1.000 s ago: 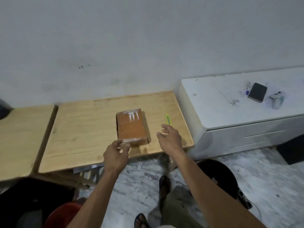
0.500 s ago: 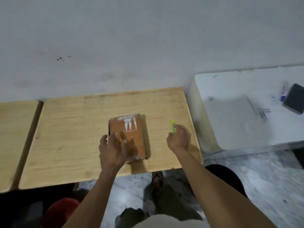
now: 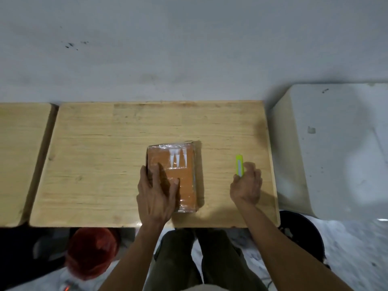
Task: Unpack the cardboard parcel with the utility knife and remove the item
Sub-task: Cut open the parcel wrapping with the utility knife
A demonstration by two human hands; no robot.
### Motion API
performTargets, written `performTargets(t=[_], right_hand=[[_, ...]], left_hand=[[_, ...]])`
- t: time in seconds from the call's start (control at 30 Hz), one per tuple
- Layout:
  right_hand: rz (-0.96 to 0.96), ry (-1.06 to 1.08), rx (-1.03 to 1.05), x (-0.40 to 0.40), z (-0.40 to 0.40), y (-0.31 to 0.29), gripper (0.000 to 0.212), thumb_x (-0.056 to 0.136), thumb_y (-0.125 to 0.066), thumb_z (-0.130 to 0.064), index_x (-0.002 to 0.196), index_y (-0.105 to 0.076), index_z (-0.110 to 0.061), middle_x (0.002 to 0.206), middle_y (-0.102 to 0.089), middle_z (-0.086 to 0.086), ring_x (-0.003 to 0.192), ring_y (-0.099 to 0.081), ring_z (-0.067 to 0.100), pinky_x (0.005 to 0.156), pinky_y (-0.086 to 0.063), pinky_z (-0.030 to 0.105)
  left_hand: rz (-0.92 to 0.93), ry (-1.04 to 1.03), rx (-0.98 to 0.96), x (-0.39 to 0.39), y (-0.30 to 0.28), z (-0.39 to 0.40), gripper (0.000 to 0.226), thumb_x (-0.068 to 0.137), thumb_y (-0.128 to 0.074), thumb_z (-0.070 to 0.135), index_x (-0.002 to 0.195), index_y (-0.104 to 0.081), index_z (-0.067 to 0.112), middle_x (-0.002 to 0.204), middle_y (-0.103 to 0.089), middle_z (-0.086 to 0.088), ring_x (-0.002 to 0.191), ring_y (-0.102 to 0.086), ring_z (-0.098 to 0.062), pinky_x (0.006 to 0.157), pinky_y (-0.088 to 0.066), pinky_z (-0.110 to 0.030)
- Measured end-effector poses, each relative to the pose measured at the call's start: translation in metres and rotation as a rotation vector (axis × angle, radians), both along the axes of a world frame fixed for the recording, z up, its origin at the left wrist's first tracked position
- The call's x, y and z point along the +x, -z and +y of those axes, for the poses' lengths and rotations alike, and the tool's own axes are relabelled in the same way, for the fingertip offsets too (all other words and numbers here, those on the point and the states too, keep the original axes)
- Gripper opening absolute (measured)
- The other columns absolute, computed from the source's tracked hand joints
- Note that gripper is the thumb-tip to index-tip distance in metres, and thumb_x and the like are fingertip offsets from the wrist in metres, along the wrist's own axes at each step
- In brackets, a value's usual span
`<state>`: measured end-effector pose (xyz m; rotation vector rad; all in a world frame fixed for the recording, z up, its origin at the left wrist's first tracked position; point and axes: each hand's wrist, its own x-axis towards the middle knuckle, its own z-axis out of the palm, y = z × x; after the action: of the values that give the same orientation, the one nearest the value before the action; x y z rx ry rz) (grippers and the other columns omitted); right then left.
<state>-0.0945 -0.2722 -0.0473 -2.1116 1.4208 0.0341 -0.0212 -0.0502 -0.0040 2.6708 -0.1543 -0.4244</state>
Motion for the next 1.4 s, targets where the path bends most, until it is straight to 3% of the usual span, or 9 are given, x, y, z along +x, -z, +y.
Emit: performTargets(t=[0.27,0.43,0.57,0.73,0.9,1.03,1.13,1.3,1.4], right_hand=[[-0.047,-0.016,0.021,-0.001,0.005,-0.002,0.022,0.085,-0.061,-0.003,0.104,-0.058,-0.012,0.108,-0.054,0.01,0.099,-0.056,0.032,0.077,-0.042,0.031],[-0.109,-0.07,0.041,-0.003,0.014,-0.009,0.019,0.082,-0.065,-0.001,0.099,-0.063,-0.009,0.1,-0.059,0.004,0.092,-0.057,0.026,0.074,-0.036,0.023],[-0.146,-0.013,0.145,0.0,0.023,-0.024,0.018,0.089,-0.065,-0.008,0.107,-0.063,-0.008,0.094,-0.057,-0.003,0.083,-0.055,0.015,0.068,-0.035,0.019],[-0.209,-0.011,0.238,0.007,0.027,-0.03,0.019,0.09,-0.067,-0.015,0.109,-0.062,-0.013,0.094,-0.063,-0.002,0.086,-0.059,0.015,0.072,-0.043,0.024],[-0.282,-0.088,0.297,0.027,0.02,-0.04,0.021,0.091,-0.066,-0.016,0.111,-0.061,-0.017,0.087,-0.059,-0.01,0.077,-0.054,0.001,0.064,-0.038,0.003],[-0.364,-0.218,0.421,0.049,0.01,-0.045,0.022,0.094,-0.061,-0.02,0.112,-0.052,-0.03,0.098,-0.066,0.003,0.076,-0.068,0.016,0.063,-0.05,0.015],[-0.363,-0.305,0.506,0.063,0.006,-0.049,0.025,0.097,-0.057,-0.021,0.118,-0.05,-0.031,0.099,-0.066,0.002,0.056,-0.067,0.007,0.058,-0.053,0.026],[-0.366,-0.419,0.481,0.072,0.001,-0.047,0.028,0.097,-0.055,-0.024,0.119,-0.047,-0.04,0.095,-0.067,0.004,0.051,-0.064,0.007,0.06,-0.06,0.041],[-0.366,-0.523,0.435,0.074,-0.002,-0.047,0.029,0.097,-0.054,-0.025,0.117,-0.046,-0.045,0.092,-0.066,-0.002,0.058,-0.062,0.021,0.062,-0.058,0.047]], left_hand=[[0.037,0.014,0.121,-0.008,0.001,-0.01,0.105,0.077,-0.035,0.091,0.159,-0.005,0.034,0.168,0.007,-0.007,0.155,-0.002,-0.032,0.119,-0.019,-0.062],[0.035,0.045,0.154,-0.013,0.001,-0.018,0.12,0.068,-0.033,0.099,0.16,0.001,0.03,0.169,0.012,-0.008,0.154,0.007,-0.039,0.118,-0.006,-0.065],[0.042,0.041,0.166,-0.011,0.003,-0.024,0.124,0.065,-0.034,0.1,0.161,-0.008,0.024,0.169,0.003,-0.011,0.153,0.002,-0.044,0.116,-0.009,-0.068],[0.039,0.029,0.167,-0.009,0.003,-0.027,0.124,0.064,-0.04,0.097,0.158,-0.021,0.018,0.167,-0.01,-0.013,0.151,-0.01,-0.045,0.114,-0.025,-0.065],[0.042,-0.01,0.176,-0.009,0.002,-0.032,0.124,0.061,-0.043,0.095,0.157,-0.02,0.019,0.167,-0.01,-0.013,0.151,-0.013,-0.042,0.113,-0.027,-0.061],[-0.013,-0.008,0.193,-0.012,0.008,-0.031,0.122,0.063,-0.047,0.092,0.158,-0.02,0.02,0.167,-0.011,-0.014,0.151,-0.015,-0.042,0.11,-0.029,-0.061],[-0.047,-0.01,0.205,-0.014,0.011,-0.031,0.118,0.067,-0.047,0.091,0.159,-0.02,0.021,0.167,-0.01,-0.014,0.151,-0.014,-0.042,0.11,-0.03,-0.06],[-0.068,-0.027,0.242,-0.015,0.013,-0.032,0.113,0.072,-0.041,0.092,0.159,-0.02,0.022,0.168,-0.011,-0.014,0.152,-0.015,-0.041,0.11,-0.03,-0.058],[-0.079,-0.033,0.247,-0.016,0.014,-0.033,0.112,0.073,-0.04,0.092,0.159,-0.019,0.023,0.168,-0.011,-0.014,0.152,-0.014,-0.04,0.11,-0.031,-0.058]])
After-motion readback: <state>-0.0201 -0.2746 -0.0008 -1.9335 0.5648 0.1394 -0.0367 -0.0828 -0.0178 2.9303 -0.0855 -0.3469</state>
